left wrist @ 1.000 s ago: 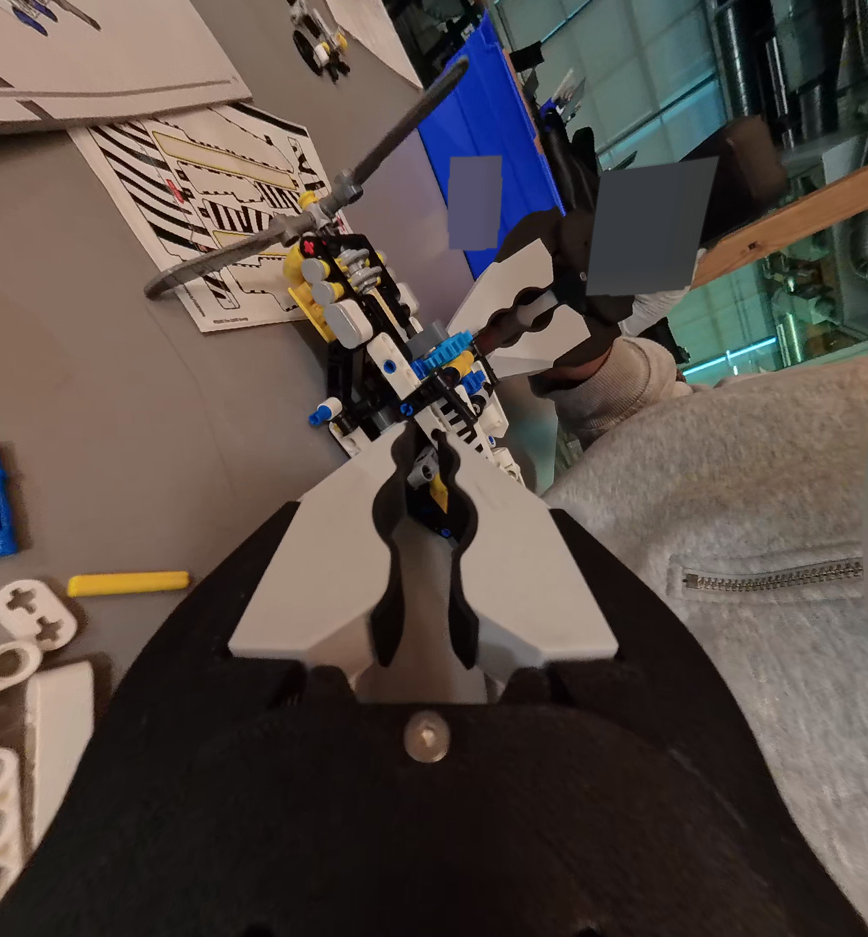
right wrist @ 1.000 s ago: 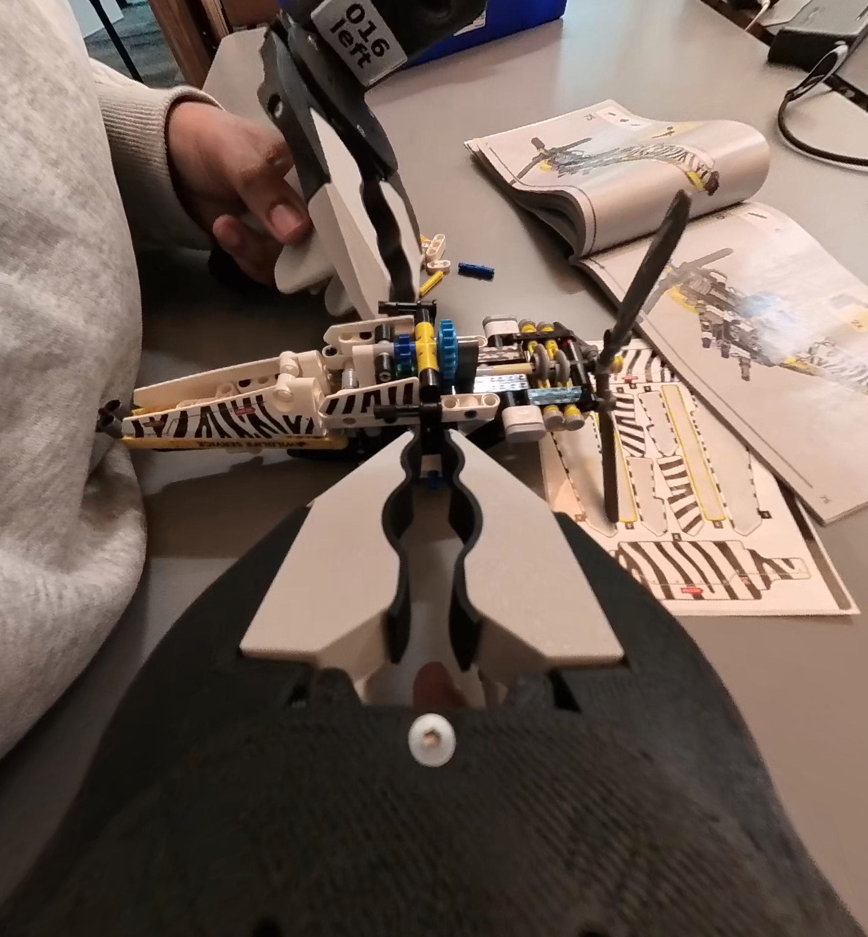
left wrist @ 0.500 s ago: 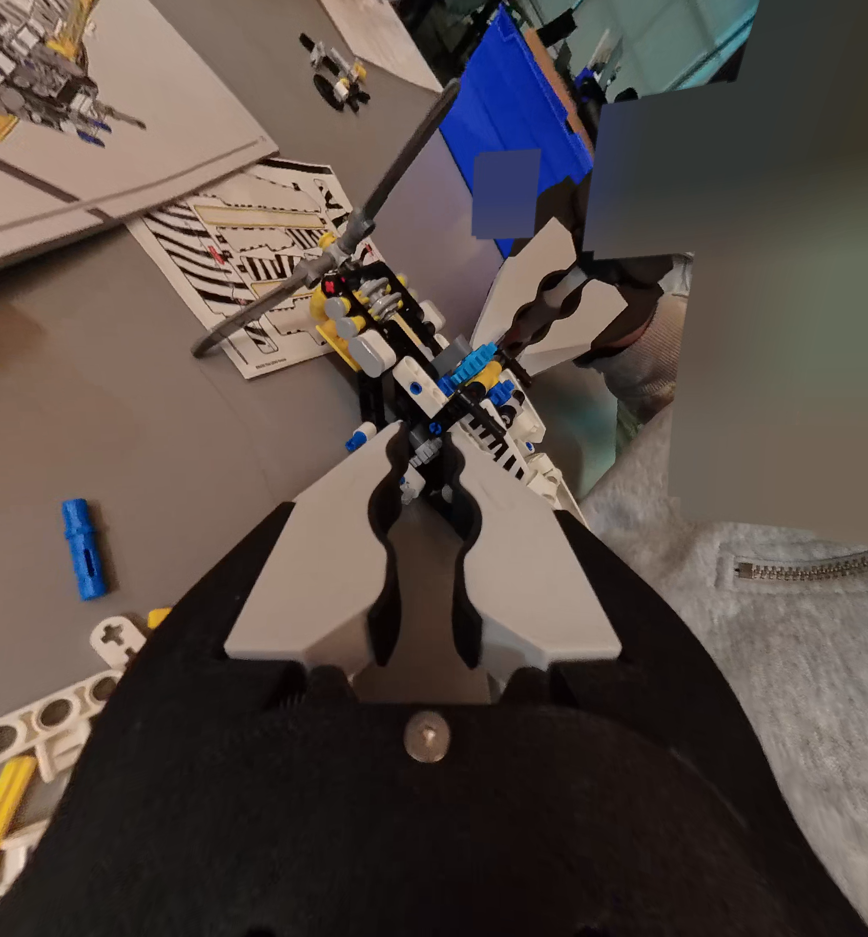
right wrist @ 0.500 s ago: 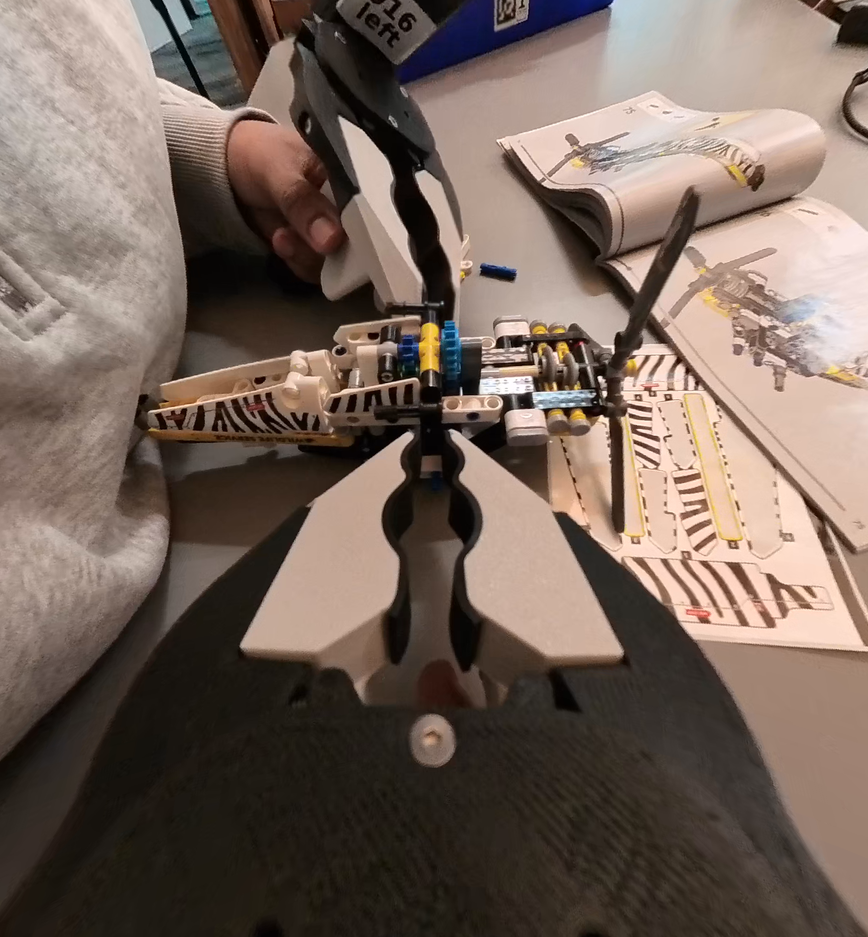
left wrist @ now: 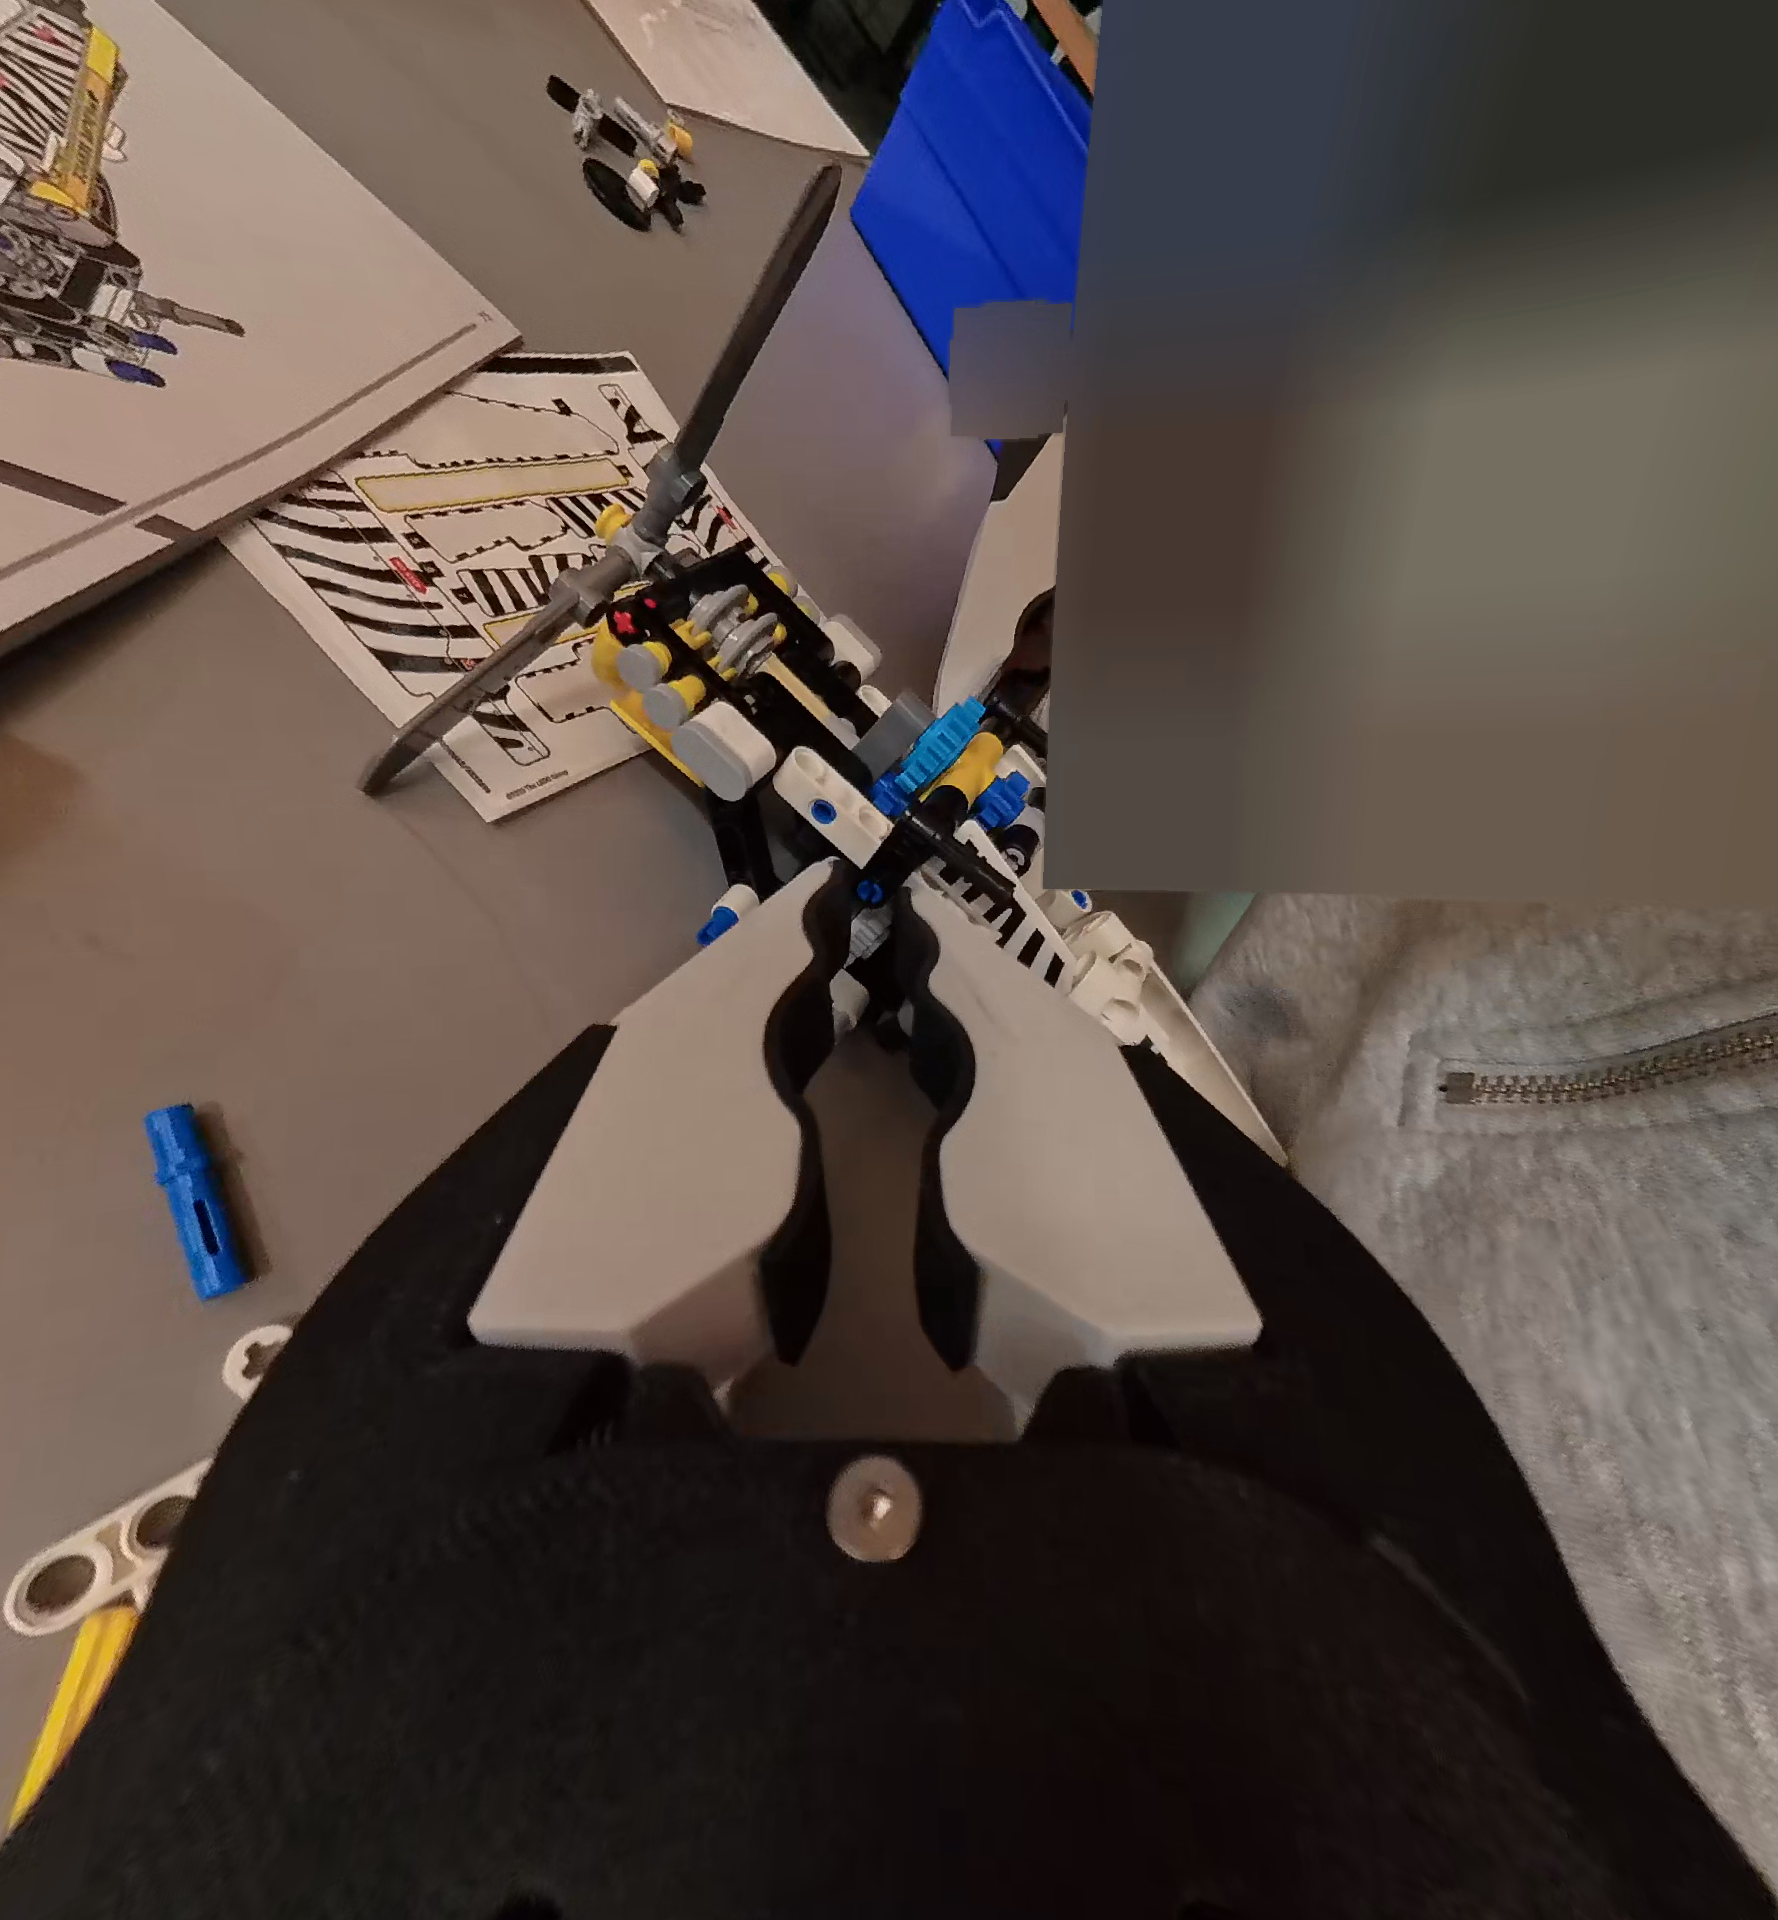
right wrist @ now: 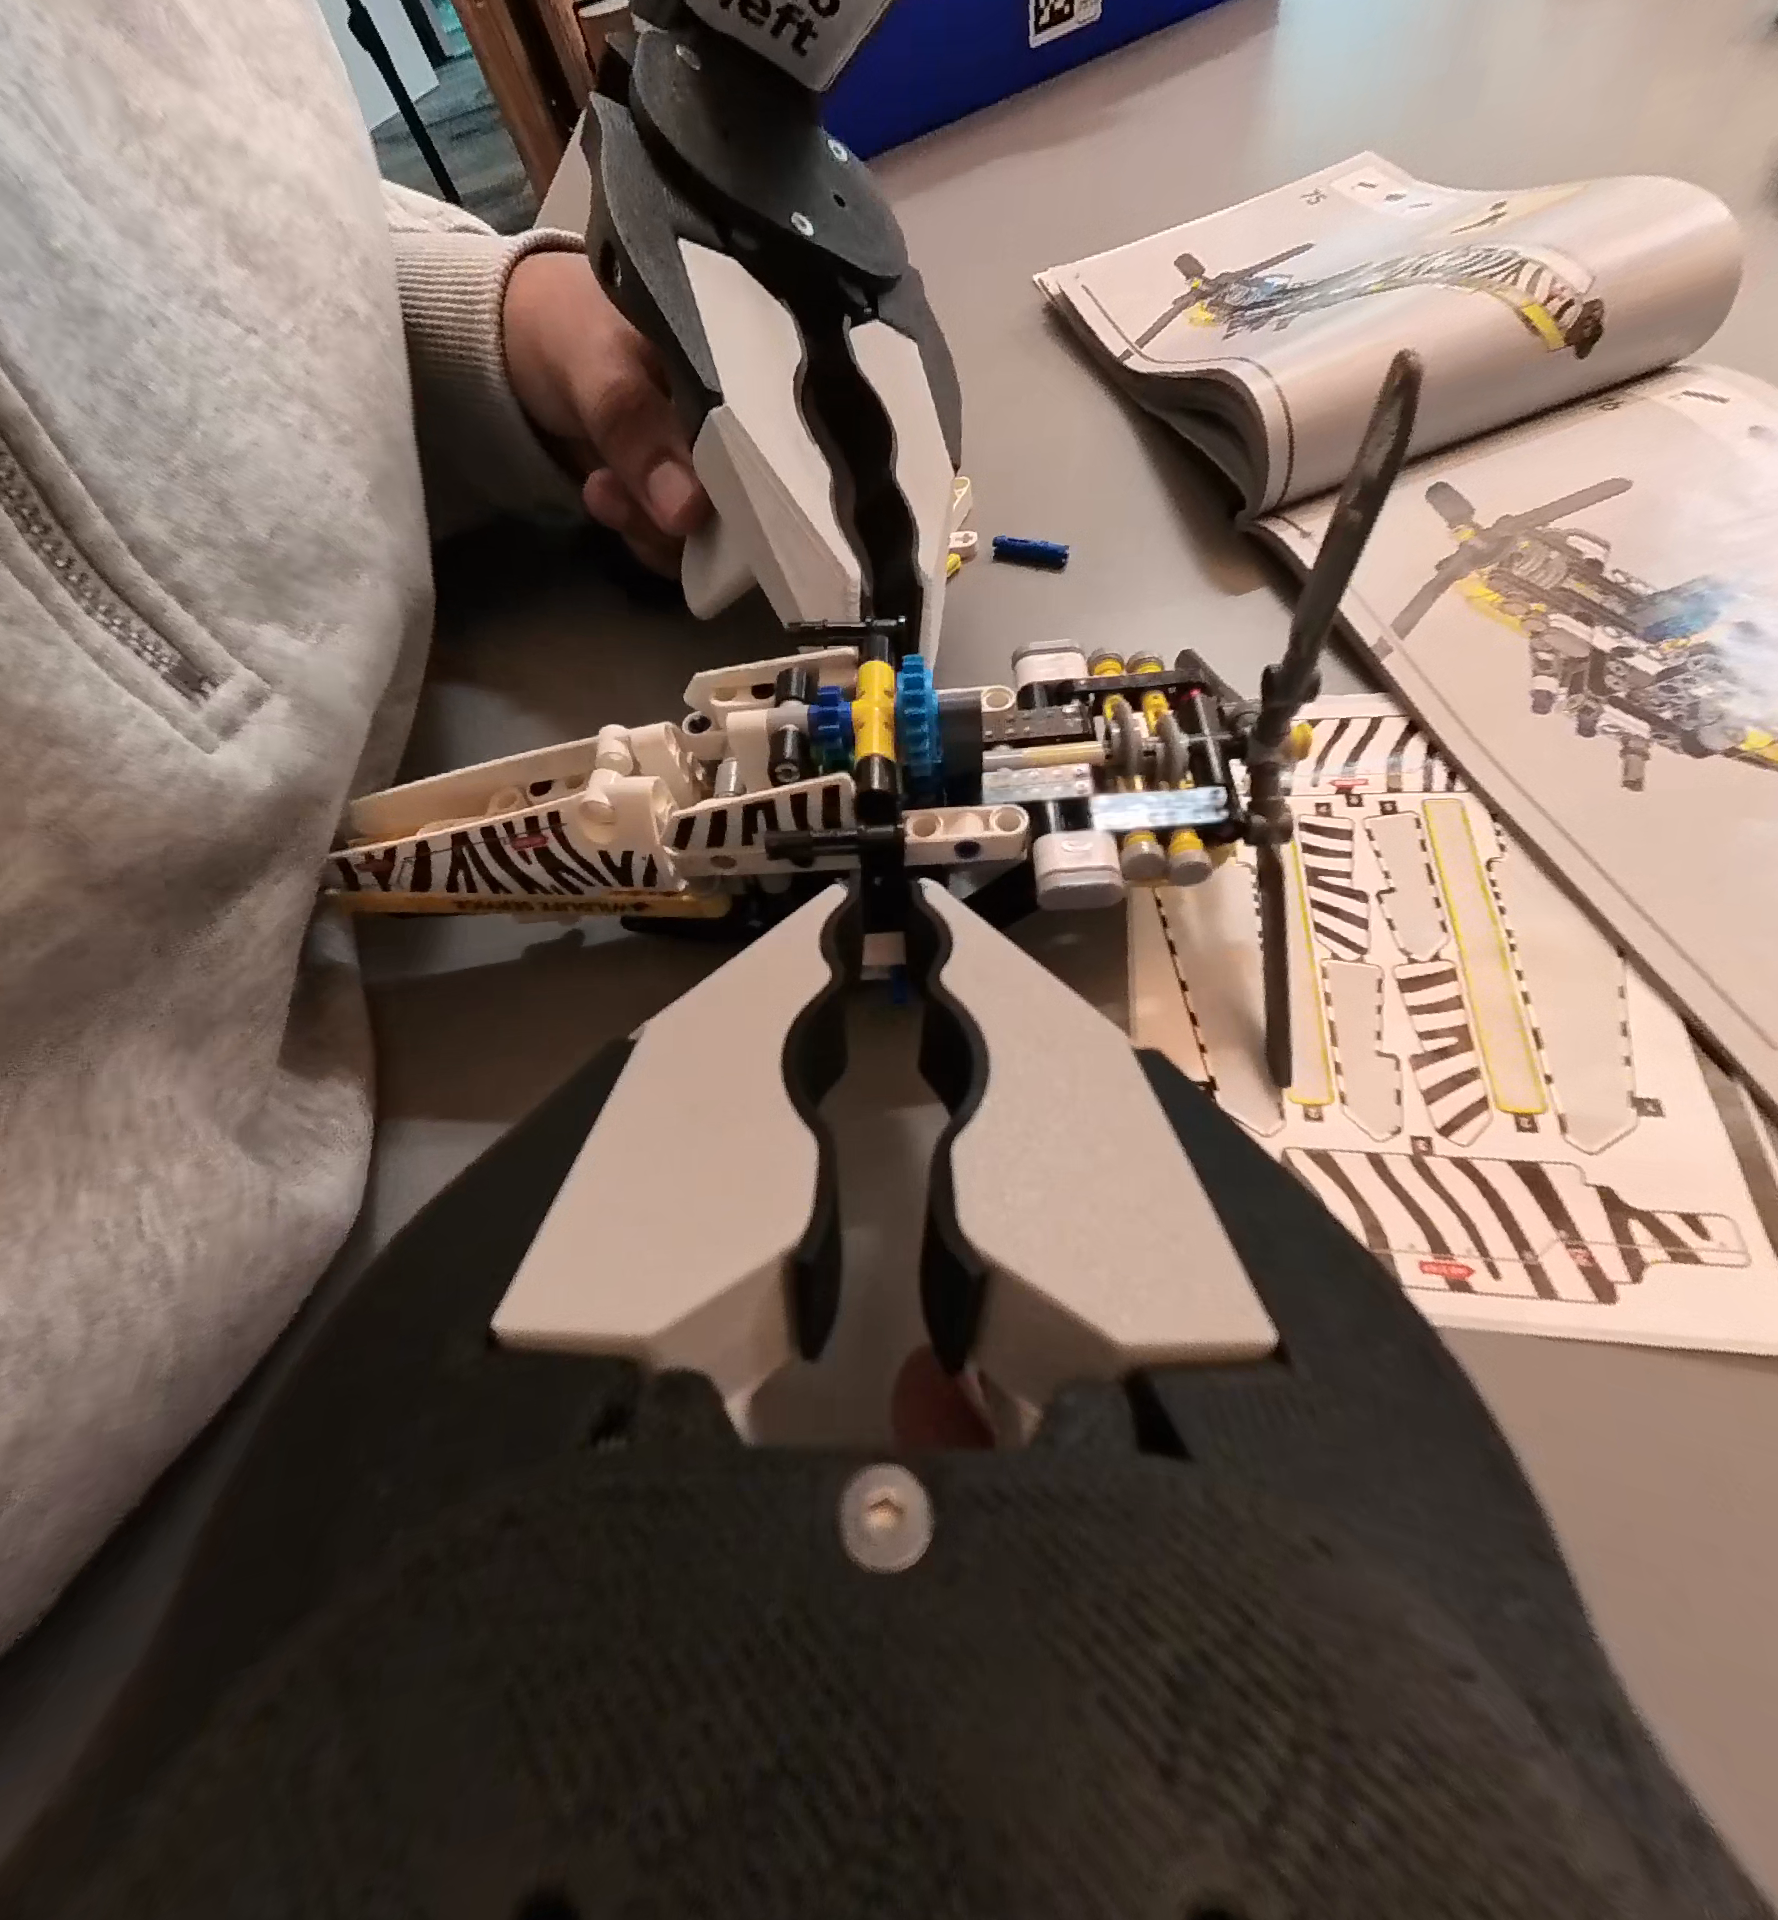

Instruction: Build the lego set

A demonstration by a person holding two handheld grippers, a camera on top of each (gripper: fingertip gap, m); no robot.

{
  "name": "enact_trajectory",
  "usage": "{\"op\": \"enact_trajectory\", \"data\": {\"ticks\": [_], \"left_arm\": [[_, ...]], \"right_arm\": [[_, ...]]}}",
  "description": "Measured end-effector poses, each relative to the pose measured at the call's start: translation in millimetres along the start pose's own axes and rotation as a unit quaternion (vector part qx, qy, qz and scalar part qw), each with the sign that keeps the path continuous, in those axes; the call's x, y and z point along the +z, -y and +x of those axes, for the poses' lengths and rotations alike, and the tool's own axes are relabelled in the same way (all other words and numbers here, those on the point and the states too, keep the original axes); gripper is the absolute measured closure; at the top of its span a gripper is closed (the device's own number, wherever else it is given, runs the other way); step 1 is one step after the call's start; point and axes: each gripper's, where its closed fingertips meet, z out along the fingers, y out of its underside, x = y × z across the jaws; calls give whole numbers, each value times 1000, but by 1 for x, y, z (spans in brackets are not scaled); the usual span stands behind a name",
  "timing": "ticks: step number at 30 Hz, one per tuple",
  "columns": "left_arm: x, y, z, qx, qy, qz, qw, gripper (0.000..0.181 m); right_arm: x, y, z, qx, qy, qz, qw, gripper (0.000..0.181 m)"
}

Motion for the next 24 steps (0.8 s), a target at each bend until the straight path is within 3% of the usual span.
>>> {"op": "enact_trajectory", "data": {"ticks": [19,24], "left_arm": [[-5,-6,-3,-34,12,9,999,177],[-4,-6,-2,-30,13,8,999,178]], "right_arm": [[5,6,-3,24,-2,13,1000,176],[5,5,-3,16,-9,-16,1000,176]]}}
